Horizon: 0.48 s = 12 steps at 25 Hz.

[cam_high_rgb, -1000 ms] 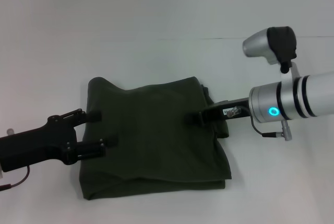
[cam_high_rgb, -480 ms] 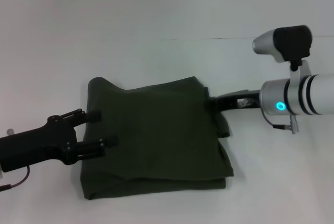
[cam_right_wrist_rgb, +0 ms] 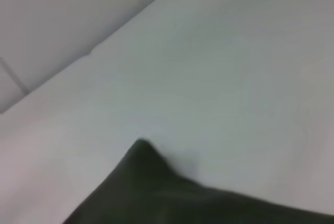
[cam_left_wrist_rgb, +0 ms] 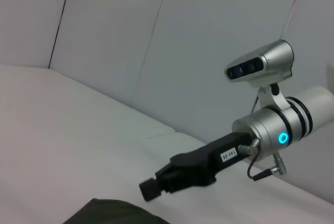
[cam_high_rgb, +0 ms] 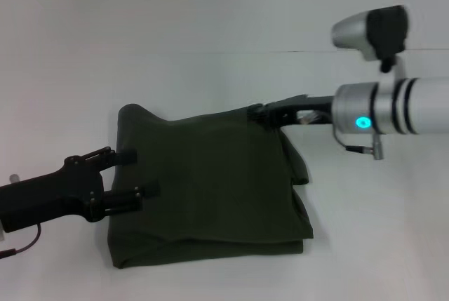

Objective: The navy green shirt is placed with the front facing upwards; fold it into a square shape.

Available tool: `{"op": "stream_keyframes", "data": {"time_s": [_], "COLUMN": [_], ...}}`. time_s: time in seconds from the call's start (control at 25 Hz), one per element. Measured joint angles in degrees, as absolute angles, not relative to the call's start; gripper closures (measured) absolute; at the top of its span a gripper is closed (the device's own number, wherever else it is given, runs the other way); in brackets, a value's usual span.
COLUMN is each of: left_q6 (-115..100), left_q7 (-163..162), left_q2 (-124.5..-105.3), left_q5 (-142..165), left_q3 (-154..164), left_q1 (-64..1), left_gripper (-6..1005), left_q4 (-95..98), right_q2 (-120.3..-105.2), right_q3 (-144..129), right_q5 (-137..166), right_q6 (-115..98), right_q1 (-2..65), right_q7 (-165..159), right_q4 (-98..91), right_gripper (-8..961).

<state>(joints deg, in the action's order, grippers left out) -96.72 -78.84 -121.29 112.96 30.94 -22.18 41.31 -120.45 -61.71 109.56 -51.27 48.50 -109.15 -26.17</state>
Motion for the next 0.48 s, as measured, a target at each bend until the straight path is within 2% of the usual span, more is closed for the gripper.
{"op": "stream_keyframes", "data": {"time_s": [0.28, 0.48], "left_q6": [-96.3, -96.2], "left_q7": [-78.6, -78.6], "left_q2": [-121.46, -121.47], "left_q5": [112.9, 112.8], "left_q3": [30.9, 30.9], "left_q1": [-22.3, -22.5], "left_gripper": [114, 114], "left_q4": [40.8, 40.6], "right_q2": [-120.80, -120.69], "right_q3": [-71.0, -71.9], "right_q5": [109.4, 109.3], "right_q6": [-43.4, -40.9], "right_q1": [52.7, 52.0], "right_q7": [-109.2, -109.6], "right_q4": [-20.2, -19.6], "right_gripper": [928, 925]}}
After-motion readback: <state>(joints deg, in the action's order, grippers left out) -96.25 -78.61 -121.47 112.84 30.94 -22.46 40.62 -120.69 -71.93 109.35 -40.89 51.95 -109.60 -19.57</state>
